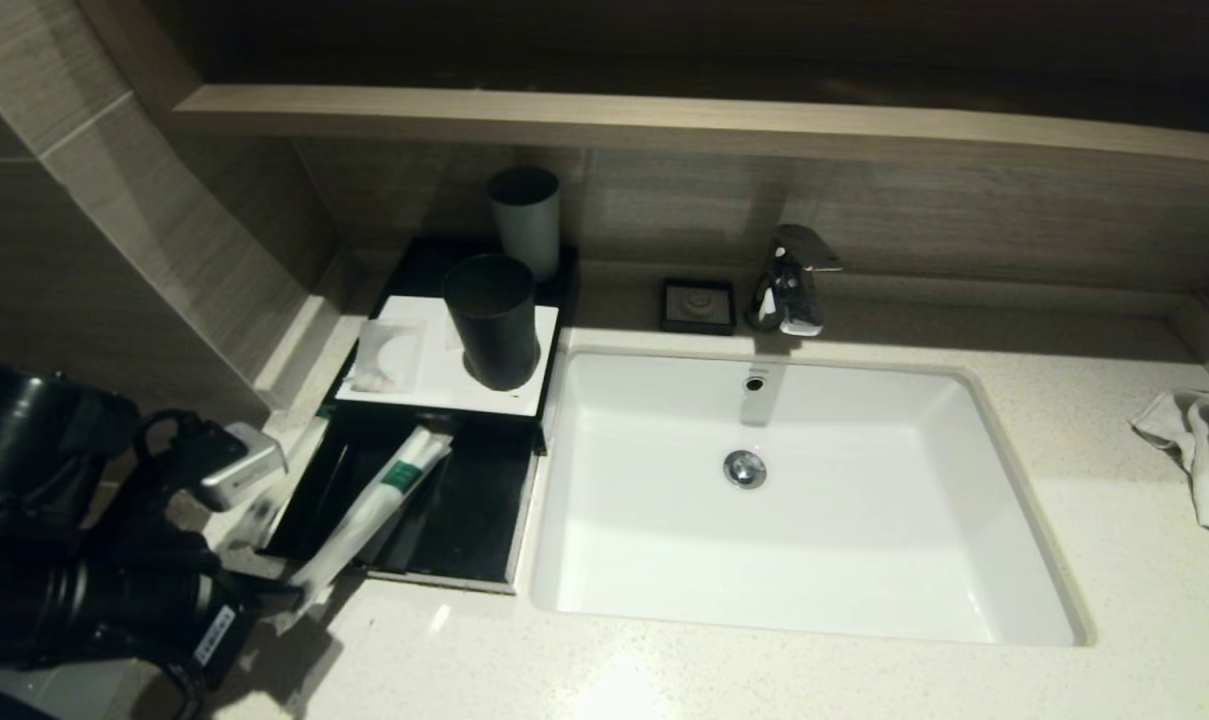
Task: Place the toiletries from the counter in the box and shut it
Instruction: Place the bathroom toiletry into the drawer
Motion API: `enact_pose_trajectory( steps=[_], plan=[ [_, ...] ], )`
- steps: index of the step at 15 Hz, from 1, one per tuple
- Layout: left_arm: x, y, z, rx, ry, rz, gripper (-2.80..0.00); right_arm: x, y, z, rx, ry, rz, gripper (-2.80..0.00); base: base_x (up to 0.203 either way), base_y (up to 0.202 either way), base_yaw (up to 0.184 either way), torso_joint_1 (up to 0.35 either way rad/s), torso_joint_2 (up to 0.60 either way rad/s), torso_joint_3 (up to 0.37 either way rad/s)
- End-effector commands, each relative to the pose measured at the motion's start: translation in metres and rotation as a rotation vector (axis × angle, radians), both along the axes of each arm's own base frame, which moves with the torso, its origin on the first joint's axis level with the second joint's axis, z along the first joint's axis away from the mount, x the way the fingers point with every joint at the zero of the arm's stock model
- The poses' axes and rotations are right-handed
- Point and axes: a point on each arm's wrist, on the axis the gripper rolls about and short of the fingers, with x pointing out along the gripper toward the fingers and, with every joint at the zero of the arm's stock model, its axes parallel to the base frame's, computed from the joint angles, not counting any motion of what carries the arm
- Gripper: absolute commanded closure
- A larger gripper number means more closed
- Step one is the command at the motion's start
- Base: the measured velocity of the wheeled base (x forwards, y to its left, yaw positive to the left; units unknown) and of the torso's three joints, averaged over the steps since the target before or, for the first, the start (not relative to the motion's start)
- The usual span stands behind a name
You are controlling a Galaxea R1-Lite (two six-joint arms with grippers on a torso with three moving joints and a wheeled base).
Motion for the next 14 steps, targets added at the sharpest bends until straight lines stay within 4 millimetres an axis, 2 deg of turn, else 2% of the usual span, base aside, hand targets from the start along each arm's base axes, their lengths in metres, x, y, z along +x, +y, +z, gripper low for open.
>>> enact_pose_trajectory(
  steps=[1,6,9,14],
  plan=[
    [-0.002,0.000,0.004,-0.025,-0.008,0.030,0.00,0.000,0.000,0.000,0.000,0.000,0.000,0.00,0.000,0.000,0.000,0.000,0.00,0.000],
    [0.000,0.001,0.010,-0.062,-0.014,0.146,0.00,0.000,0.000,0.000,0.000,0.000,0.000,0.00,0.000,0.000,0.000,0.000,0.00,0.000],
    [0.006,0.000,0.017,-0.102,-0.020,0.188,0.00,0.000,0.000,0.000,0.000,0.000,0.000,0.00,0.000,0.000,0.000,0.000,0.00,0.000],
    [0.021,-0.003,0.017,-0.091,-0.012,0.201,0.00,0.000,0.000,0.000,0.000,0.000,0.000,0.00,0.000,0.000,0.000,0.000,0.00,0.000]
  ],
)
